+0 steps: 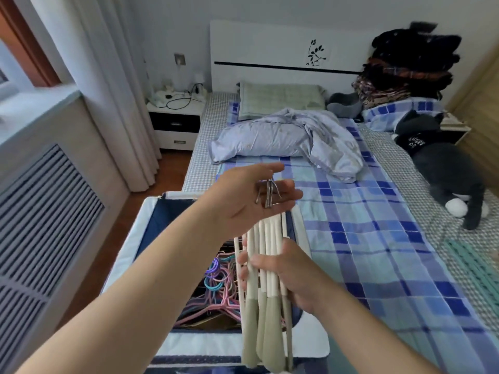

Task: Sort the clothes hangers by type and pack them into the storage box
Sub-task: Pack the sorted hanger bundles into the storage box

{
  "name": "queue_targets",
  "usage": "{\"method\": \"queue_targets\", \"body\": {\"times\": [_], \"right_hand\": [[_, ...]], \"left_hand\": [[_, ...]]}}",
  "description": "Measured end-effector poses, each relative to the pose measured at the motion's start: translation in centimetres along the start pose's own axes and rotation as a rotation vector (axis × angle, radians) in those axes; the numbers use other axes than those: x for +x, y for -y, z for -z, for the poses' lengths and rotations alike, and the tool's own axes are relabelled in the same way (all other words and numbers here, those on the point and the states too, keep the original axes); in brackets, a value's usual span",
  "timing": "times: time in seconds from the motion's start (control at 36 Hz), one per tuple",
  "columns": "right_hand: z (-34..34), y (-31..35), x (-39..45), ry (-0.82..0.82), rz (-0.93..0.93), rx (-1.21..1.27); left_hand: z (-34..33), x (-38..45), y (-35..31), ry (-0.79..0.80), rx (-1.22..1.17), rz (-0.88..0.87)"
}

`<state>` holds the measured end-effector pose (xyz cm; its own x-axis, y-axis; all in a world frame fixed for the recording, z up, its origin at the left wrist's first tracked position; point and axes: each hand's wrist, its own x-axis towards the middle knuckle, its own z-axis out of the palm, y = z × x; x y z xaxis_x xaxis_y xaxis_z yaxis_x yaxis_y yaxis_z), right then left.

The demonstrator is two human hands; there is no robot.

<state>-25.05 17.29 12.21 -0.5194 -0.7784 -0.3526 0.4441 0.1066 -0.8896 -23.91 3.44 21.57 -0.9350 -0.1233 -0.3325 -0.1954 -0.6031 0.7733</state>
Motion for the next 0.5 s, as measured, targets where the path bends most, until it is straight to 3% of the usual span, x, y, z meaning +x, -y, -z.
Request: {"method": "queue_targets", "body": {"times": [0.14,0.25,0.39,0.5], "right_hand": [[-1.1,-0.7,0.2,0.063,-0.062,0.188],[-0.8,-0.8,-0.3,0.096,-0.019,0.142],[0.0,0.1,-0.3,-0.006,-0.067,-0.053],[0.4,-0.2,0.1,-0.087,-0.207,-0.218]], "left_hand": [[-0.6,1.1,1.3,-0.050,0.205,0.004],[0.2,1.2,0.8,-0.007,0.176,0.014],[3.8,0.0,-0.3,-0.001,0.135,0.028],[8.0,-1.2,2.0,-0.291,0.324,0.056]]}}
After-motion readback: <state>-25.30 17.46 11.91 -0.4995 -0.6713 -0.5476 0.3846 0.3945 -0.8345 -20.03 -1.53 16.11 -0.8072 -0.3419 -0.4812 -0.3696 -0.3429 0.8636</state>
